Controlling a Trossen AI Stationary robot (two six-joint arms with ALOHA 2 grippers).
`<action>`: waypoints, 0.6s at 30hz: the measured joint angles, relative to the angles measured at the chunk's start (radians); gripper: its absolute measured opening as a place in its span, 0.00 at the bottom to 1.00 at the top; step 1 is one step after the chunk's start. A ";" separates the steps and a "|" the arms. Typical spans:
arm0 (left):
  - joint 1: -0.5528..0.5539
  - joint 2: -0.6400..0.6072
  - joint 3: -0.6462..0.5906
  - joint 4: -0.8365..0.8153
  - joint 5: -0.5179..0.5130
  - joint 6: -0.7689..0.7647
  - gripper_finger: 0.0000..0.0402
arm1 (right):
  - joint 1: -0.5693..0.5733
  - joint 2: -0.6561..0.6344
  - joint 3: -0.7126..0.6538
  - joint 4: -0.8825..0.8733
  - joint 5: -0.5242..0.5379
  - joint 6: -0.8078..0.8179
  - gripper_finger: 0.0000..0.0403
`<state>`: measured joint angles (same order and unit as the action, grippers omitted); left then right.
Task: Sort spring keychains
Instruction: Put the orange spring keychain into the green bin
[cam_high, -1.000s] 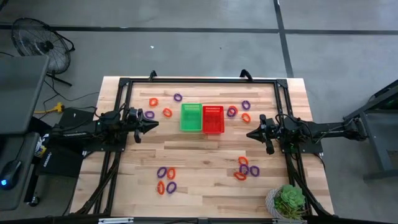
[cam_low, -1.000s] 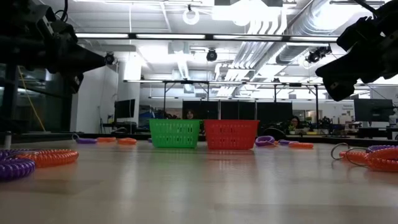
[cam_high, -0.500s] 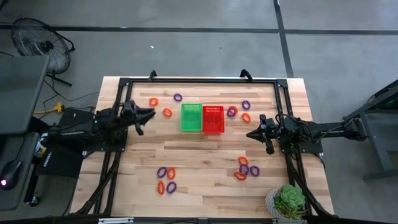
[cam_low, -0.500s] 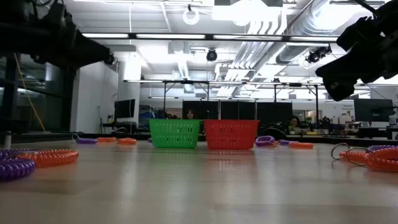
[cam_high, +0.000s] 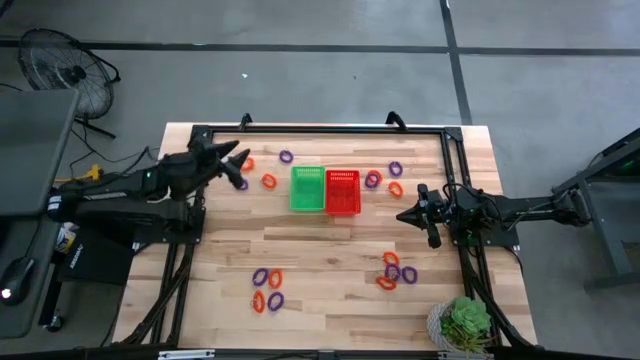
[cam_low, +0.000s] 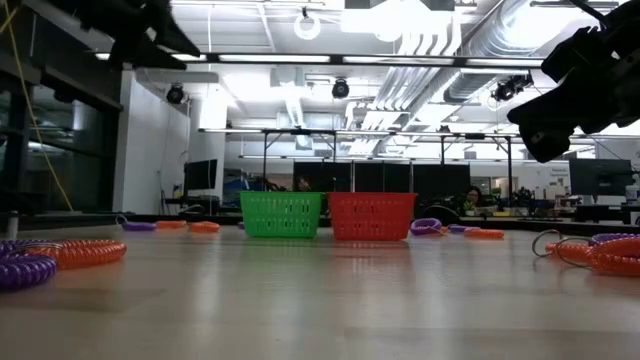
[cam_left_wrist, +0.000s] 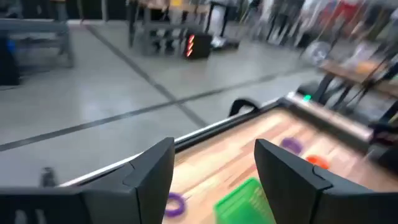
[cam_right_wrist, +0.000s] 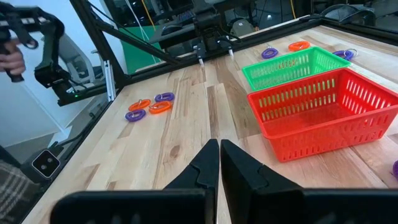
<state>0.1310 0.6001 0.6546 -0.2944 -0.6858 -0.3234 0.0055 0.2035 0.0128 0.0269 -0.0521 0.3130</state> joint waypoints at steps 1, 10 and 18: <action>0.000 0.039 0.053 -0.072 -0.012 -0.003 0.55 | 0.000 0.000 0.000 0.000 0.000 0.000 0.03; 0.258 0.249 0.422 -0.584 0.199 -0.074 0.55 | 0.000 0.000 0.000 0.000 0.000 0.000 0.03; 0.730 0.336 0.450 -0.644 0.662 -0.027 0.55 | 0.000 0.000 0.000 0.000 0.000 0.000 0.03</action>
<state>0.8606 0.9366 1.1049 -0.9381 -0.0241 -0.3504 0.0054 0.2035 0.0128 0.0266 -0.0521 0.3130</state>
